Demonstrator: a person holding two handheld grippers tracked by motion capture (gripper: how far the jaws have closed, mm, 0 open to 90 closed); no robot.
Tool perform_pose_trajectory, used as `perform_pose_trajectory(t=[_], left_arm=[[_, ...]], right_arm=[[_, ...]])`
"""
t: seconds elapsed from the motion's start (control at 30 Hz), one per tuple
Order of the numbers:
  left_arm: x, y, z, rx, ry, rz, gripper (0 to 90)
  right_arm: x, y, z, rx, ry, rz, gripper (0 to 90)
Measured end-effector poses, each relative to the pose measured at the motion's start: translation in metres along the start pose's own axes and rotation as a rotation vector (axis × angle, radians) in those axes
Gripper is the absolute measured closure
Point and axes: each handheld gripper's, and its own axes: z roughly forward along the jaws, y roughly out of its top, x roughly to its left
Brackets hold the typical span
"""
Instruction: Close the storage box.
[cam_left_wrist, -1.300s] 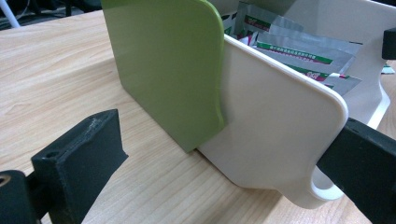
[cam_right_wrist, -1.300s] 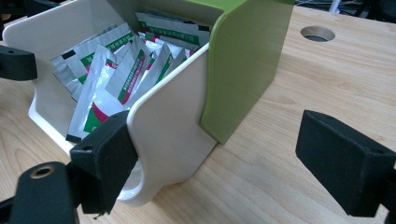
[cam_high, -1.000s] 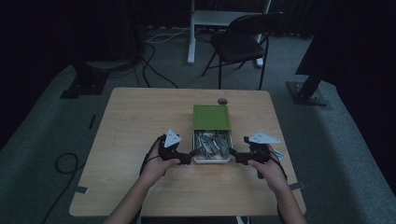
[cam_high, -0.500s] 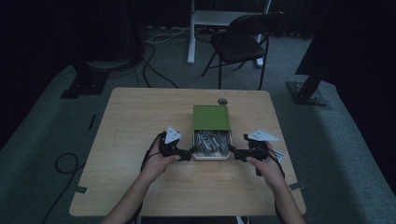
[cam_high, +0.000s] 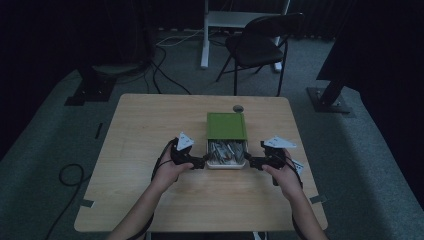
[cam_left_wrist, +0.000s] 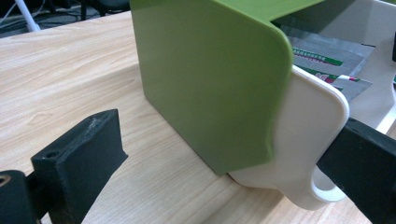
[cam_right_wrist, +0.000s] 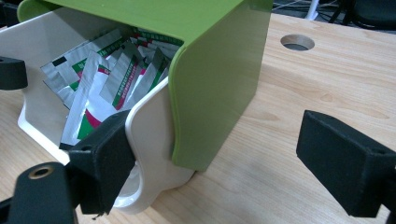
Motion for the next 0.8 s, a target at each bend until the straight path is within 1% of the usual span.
perform_pose_trajectory(t=[0.13,0.17,0.53,0.57,0.67,0.7,0.8], left_arm=[[0.001,0.001,0.002,-0.003,0.002,-0.006,2.8],[0.002,0.001,0.003,-0.001,-0.002,-0.014,2.8],[0.006,0.004,0.007,0.000,0.016,-0.010,2.8],[0.007,0.005,0.008,-0.001,0.017,-0.014,2.8],[0.007,0.005,0.009,-0.001,0.020,-0.014,2.8],[0.008,0.006,0.010,-0.001,0.026,-0.015,2.8],[0.008,0.007,0.011,-0.006,0.035,-0.013,2.8]], right_arm=[[-0.002,0.001,0.002,-0.005,-0.007,0.009,13.0],[-0.002,0.001,0.003,-0.006,-0.007,0.014,13.0],[-0.003,0.003,0.008,-0.013,-0.035,0.014,12.1],[-0.003,0.004,0.009,-0.013,-0.044,0.018,11.9],[-0.003,0.004,0.010,-0.013,-0.051,0.020,11.7],[-0.003,0.005,0.011,-0.013,-0.062,0.025,11.6],[-0.003,0.006,0.013,-0.012,-0.071,0.032,11.7]])
